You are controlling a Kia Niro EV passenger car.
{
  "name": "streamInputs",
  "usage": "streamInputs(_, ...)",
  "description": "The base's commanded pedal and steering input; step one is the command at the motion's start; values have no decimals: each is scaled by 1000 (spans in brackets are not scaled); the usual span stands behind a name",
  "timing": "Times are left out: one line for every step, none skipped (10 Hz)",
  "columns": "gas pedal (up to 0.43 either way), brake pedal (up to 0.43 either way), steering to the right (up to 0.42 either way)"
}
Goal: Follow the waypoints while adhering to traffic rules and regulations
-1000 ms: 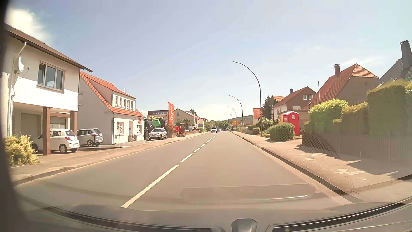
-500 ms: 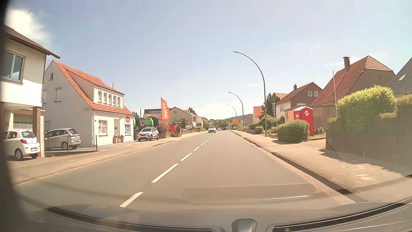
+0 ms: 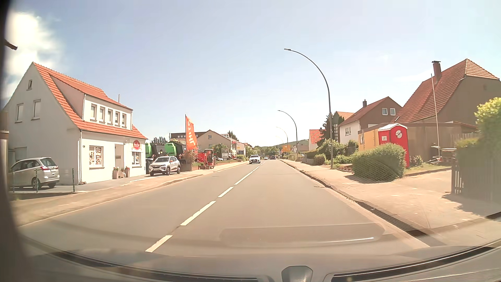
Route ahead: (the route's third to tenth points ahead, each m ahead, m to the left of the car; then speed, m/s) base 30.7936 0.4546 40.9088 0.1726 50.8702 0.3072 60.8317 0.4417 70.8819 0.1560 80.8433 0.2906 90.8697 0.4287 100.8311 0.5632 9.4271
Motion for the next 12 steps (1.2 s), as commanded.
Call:
streamInputs(260, 6, 3)
streamInputs(260, 6, 1)
streamInputs(260, 12, -2)
streamInputs(260, 6, -3)
streamInputs(260, 6, -2)
streamInputs(260, 6, -2)
streamInputs(260, 6, -1)
streamInputs(260, 6, 0)
streamInputs(260, 6, 2)
streamInputs(260, 6, 3)
streamInputs(260, 6, 5)
streamInputs(260, 6, 5)
